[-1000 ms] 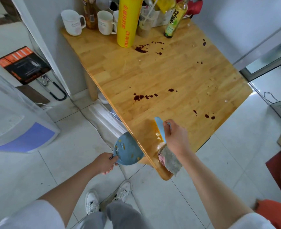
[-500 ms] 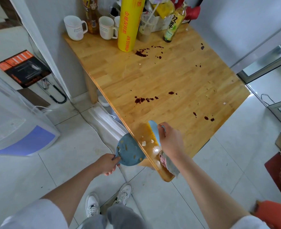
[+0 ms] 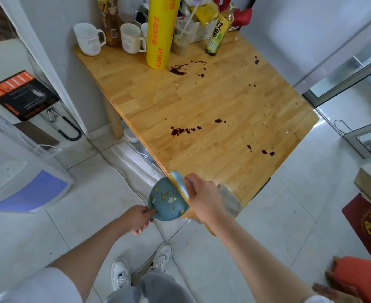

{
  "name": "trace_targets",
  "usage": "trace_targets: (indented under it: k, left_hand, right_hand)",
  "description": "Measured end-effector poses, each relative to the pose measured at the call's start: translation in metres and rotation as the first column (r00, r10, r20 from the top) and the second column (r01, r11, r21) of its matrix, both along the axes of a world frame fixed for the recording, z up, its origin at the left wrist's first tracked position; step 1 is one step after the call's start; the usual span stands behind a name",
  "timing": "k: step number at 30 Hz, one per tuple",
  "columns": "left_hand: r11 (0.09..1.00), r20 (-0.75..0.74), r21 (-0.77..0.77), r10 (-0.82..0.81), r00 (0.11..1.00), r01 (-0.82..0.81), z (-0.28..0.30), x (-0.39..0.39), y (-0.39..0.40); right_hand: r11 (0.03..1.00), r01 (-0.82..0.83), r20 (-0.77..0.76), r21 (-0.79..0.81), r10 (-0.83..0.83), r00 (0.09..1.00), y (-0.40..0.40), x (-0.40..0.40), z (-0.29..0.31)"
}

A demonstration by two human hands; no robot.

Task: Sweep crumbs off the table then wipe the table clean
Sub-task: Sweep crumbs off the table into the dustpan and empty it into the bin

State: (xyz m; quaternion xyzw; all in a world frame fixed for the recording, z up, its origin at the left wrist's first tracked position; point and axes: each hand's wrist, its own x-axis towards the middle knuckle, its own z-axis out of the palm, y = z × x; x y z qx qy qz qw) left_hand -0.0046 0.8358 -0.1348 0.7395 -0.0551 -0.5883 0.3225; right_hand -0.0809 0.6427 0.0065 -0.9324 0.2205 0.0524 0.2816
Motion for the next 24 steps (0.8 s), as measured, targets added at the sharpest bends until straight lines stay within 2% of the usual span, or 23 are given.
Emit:
trace_targets:
  k: [2, 5, 11, 16, 20, 24]
  left_hand:
    - [1.000, -0.014, 0.000, 0.005, 1.000, -0.005, -0.002, -0.004, 0.001]
    - [1.000, -0.001, 0.011, -0.025, 1.000, 0.025, 0.000, -0.010, 0.003]
    - [0.999, 0.007, 0.036, 0.020, 1.000, -0.020, 0.020, -0.014, 0.024]
    - [0.999, 0.064, 0.017, 0.037, 0.997, -0.038, 0.066, -0.012, 0.027]
    - [1.000, 0.135, -0.012, 0.001, 0.991, 0.001, 0.121, -0.017, -0.023]
    - [0.998, 0.180, -0.064, -0.015, 0.984, 0.026, 0.161, -0.033, -0.111]
  right_hand:
    - [1.000, 0.008, 0.034, 0.027, -0.009, 0.999, 0.011, -0.004, 0.001]
    - [0.986, 0.162, 0.079, 0.047, -0.165, 0.983, -0.001, -0.011, 0.005]
    - [0.884, 0.390, 0.108, 0.257, -0.427, 0.898, -0.030, -0.030, 0.035]
    - [0.866, 0.406, 0.199, 0.291, -0.470, 0.860, -0.061, -0.043, 0.058]
    - [0.844, 0.447, 0.255, 0.296, -0.521, 0.814, -0.097, -0.060, 0.086]
    - [0.817, 0.492, 0.303, 0.301, -0.571, 0.763, -0.167, -0.086, 0.113]
